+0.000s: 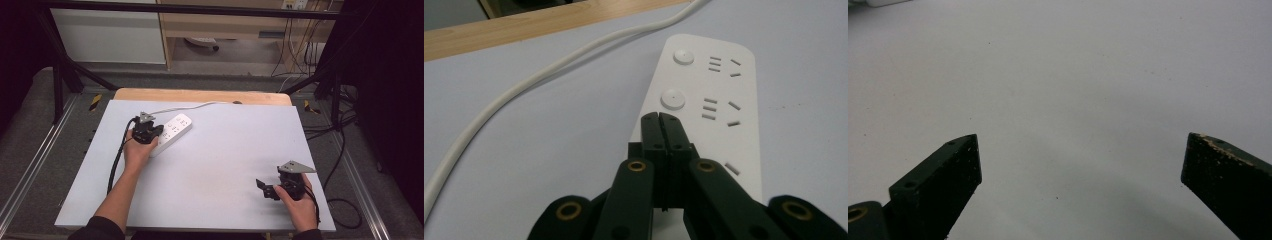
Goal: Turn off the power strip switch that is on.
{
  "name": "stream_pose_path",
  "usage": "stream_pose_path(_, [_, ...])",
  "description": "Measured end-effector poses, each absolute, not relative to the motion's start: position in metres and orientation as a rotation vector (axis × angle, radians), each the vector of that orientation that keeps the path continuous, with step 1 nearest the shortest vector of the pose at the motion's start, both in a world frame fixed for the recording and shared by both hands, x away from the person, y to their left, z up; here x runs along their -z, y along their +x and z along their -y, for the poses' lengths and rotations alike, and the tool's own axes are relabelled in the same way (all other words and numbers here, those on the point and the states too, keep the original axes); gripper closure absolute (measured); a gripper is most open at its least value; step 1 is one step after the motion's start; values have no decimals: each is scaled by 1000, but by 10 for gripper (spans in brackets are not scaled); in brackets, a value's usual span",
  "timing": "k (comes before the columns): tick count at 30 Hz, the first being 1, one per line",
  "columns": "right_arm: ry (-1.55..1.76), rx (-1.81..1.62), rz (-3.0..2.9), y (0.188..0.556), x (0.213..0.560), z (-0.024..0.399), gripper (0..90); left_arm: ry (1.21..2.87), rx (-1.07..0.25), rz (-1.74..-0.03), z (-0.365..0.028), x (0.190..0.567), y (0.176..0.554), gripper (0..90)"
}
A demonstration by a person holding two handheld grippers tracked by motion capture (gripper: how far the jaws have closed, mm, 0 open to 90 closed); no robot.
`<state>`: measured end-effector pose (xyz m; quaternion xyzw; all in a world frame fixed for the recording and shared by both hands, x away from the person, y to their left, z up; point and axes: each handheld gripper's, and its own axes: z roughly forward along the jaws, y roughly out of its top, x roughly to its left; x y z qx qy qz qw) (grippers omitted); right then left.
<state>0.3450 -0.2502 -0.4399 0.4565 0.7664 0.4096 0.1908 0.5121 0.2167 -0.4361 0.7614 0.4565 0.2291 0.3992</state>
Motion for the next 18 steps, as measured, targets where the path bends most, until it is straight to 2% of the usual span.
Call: stream_pose_path(18, [1288,-1146,-2154,346,441,251,38,1939,-598,-1155,-213,435,512,900])
